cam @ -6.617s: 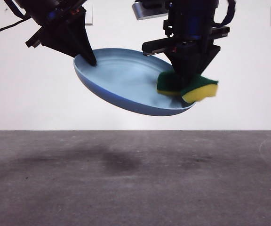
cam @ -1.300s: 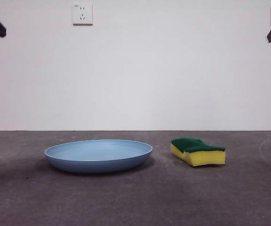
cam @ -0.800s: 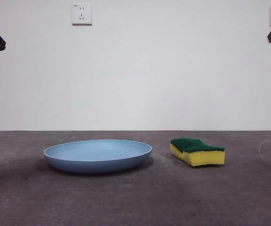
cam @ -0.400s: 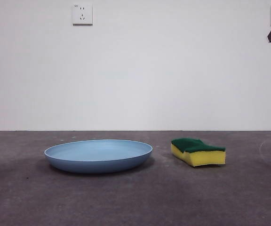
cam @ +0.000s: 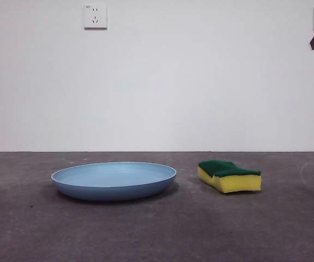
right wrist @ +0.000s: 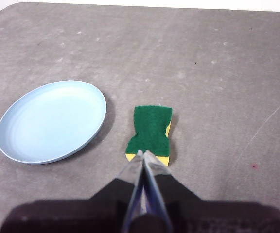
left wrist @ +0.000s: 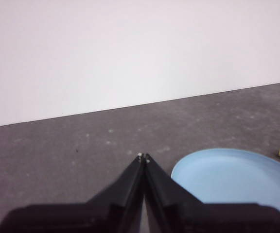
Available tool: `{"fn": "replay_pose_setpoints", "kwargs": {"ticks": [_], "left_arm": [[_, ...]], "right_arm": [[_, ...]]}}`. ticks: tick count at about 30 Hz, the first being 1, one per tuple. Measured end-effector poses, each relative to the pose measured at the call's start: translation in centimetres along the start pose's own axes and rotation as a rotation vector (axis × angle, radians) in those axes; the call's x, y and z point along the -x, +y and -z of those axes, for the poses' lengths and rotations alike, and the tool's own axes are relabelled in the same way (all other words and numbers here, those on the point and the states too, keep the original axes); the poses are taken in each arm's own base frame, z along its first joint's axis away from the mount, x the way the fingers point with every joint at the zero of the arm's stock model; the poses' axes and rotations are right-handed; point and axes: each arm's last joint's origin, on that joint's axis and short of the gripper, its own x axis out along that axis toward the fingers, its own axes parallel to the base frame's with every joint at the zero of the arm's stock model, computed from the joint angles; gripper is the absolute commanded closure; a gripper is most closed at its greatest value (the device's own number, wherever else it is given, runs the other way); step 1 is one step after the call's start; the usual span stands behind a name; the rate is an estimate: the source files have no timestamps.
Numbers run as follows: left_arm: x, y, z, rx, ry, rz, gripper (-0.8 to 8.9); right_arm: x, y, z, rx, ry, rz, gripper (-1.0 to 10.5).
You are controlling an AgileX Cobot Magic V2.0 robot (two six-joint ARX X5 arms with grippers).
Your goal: Pick up the plate,pick up the cloth,clean the plate with the cloth
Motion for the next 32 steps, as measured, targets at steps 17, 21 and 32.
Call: {"fn": "replay_pose_setpoints", "kwargs": {"ticks": [17, 21, 32], "left_arm": [[-0.1, -0.1, 3.1, 0.055, 0.204, -0.002, 8.16], [-0.1, -0.1, 3.1, 0.056, 0.204, -0.002, 8.16], [-0.1, -0.1, 3.1, 0.056, 0.204, -0.002, 8.16]], "right_arm": [[0.0, 0.0, 0.0, 0.0, 0.0, 0.0, 9.5], [0.0, 0.0, 0.0, 0.0, 0.0, 0.0, 9.5], [0.0, 0.0, 0.0, 0.0, 0.0, 0.0, 9.5]]}}
